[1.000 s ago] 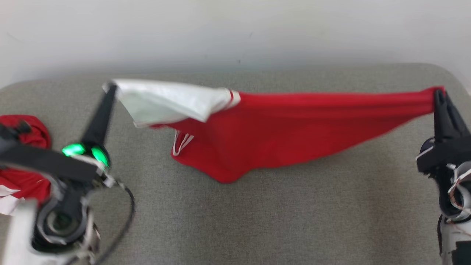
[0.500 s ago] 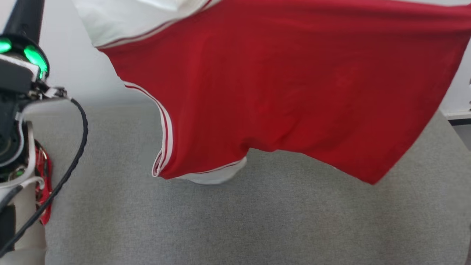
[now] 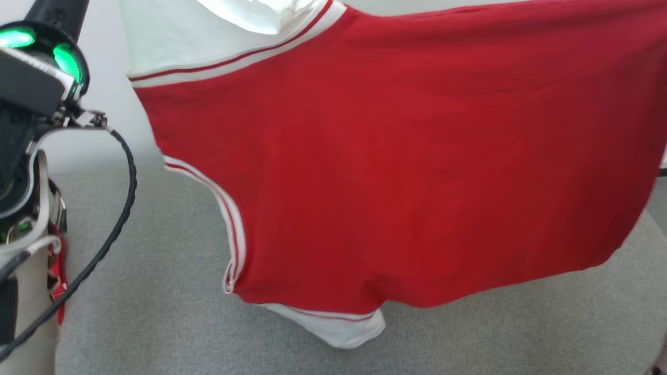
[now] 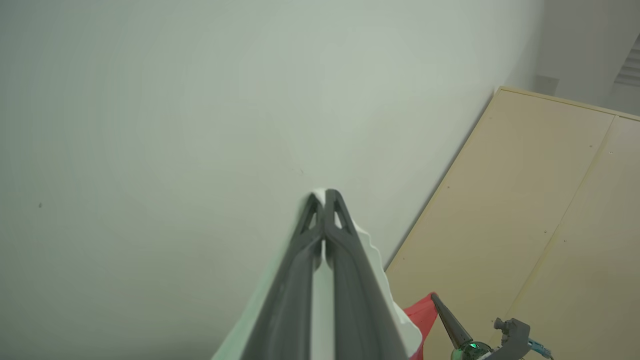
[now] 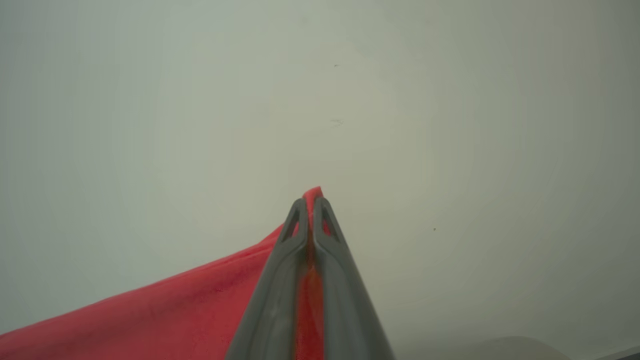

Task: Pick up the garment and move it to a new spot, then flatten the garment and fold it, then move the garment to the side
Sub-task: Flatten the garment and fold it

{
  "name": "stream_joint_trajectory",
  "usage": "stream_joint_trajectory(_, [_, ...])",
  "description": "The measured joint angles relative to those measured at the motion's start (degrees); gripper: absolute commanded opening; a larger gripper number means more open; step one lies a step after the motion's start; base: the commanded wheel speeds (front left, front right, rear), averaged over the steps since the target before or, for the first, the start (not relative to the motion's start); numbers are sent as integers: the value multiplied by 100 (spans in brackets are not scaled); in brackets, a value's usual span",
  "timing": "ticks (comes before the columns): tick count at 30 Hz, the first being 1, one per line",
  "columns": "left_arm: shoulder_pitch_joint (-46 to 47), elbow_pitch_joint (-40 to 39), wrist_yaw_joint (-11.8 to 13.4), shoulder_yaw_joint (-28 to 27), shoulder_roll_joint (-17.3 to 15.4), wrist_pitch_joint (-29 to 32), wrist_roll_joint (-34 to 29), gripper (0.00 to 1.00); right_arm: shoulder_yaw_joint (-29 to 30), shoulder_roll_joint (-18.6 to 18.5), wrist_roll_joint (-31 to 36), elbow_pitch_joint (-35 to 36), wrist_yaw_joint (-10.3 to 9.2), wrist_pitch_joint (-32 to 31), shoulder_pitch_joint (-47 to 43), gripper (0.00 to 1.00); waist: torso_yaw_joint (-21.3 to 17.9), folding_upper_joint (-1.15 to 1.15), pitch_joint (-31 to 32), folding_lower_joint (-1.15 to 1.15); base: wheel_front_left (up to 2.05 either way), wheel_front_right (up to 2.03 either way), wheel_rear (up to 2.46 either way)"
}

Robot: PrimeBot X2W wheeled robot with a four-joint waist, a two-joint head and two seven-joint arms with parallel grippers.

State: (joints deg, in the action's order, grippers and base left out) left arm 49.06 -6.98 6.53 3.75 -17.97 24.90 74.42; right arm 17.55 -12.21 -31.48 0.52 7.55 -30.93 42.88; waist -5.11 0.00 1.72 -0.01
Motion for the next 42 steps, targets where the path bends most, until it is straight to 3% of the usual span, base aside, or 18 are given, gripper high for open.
stream_joint_trajectory(7, [773, 989, -441, 403, -274, -34, -648, 0, -725, 236, 990, -1110, -1, 313, 732, 0, -61, 0, -298, 0, 0, 0, 0])
stream_joint_trajectory(13, [2276, 2431, -1150, 760, -380, -346, -1250, 0, -871, 638, 2020, -2514, 0, 966, 2256, 0, -90, 0, -889, 2, 0, 0, 0])
stream_joint_trajectory(16, [3167, 2992, -1325, 1006, -527, -879, -1826, 0, -683, 769, 2603, -3093, 0, 1624, 3082, 0, -90, 1, -1266, 3, 0, 0, 0])
stream_joint_trajectory(19, [4023, 3218, -1368, 1332, -699, -1785, -2328, 0, -348, 887, 3098, -3429, 0, 2576, 3891, 0, -94, 0, -1681, 2, 0, 0, 0])
stream_joint_trajectory(23, [4612, 3154, -1403, 1964, -926, -2978, -2335, 0, 200, 909, 3567, -3950, 0, 3549, 4574, 0, -91, 1, -2268, 2, 0, 0, 0])
stream_joint_trajectory(26, [4553, 3159, -1404, 2523, -1132, -3545, -1964, 0, 189, 901, 3622, -4589, 0, 3946, 4704, 0, -61, 1, -2695, 3, 0, 0, 0])
stream_joint_trajectory(31, [4005, 2976, -1403, 3221, -1585, -3905, -1282, 0, 231, 951, 3835, -5453, 0, 4284, 4684, 0, 35, 2, -3319, 4, 0, 0, 0])
stream_joint_trajectory(34, [3606, 2664, -1403, 3363, -1700, -3969, -883, 0, 407, 928, 3980, -5748, 0, 4423, 4561, 0, 117, 2, -3627, 3, 0, 0, 0])
stream_joint_trajectory(39, [2296, 1662, -1403, 3028, -1907, -3977, -393, 0, 478, 936, 3991, -6013, 0, 4569, 4017, 0, 360, 2, -3962, 2, 0, 0, 0])
stream_joint_trajectory(42, [1506, 1083, -1403, 2917, -2104, -3977, -285, 0, 335, 943, 3825, -5673, 0, 4586, 3548, 0, 469, 2, -3941, 2, 0, 0, 0])
